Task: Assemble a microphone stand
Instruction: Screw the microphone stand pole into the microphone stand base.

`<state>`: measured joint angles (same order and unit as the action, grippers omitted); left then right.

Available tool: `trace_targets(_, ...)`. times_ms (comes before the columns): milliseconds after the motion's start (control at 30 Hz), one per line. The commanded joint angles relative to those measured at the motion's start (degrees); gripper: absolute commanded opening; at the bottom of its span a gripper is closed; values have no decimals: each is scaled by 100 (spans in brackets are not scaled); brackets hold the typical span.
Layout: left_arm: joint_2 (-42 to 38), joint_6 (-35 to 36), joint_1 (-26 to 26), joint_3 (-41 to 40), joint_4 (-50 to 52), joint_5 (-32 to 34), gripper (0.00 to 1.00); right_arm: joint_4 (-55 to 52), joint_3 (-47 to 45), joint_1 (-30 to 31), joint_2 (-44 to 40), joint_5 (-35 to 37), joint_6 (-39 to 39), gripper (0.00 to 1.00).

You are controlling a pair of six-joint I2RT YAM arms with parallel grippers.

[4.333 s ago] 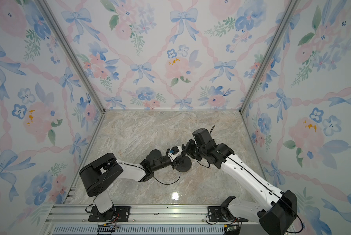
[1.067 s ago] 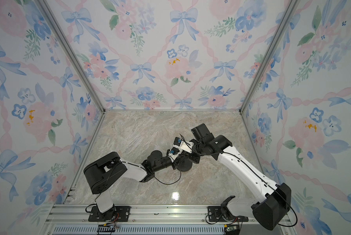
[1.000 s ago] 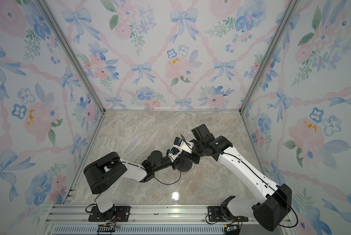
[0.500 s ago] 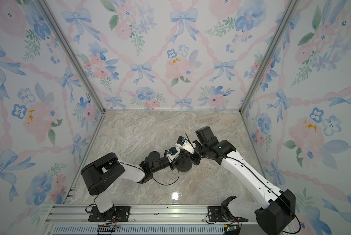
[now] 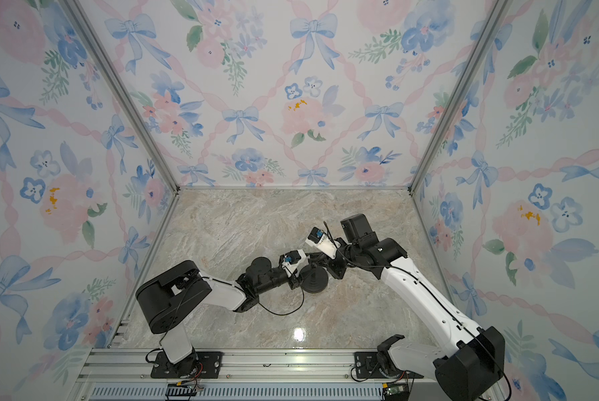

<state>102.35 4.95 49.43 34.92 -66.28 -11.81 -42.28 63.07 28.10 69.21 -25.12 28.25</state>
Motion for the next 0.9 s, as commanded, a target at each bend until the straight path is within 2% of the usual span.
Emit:
trace_targets(0, -128, 20, -56, 13, -115, -136, 59, -512, -352, -120, 228, 513, -218, 0)
trace_targets(233, 35, -105, -13, 220, -137, -234, 58, -562, -384, -245, 260, 541, -232, 0)
trace_targets(433, 151, -129, 23, 340, -157, -160, 50, -577, -340, -326, 304, 507, -239, 0)
trace_targets(633, 250, -112, 24, 384, -166, -171, 48, -583, -328, -376, 373, 578, -232, 0)
trace_targets(733, 290, -112, 29, 384, -163, -181, 43, -544, -329, -395, 443, 579, -224, 0)
trace_targets(867, 351, -152, 23, 603, -164, -234, 31, -576, -279, -393, 585, 523, -219, 0)
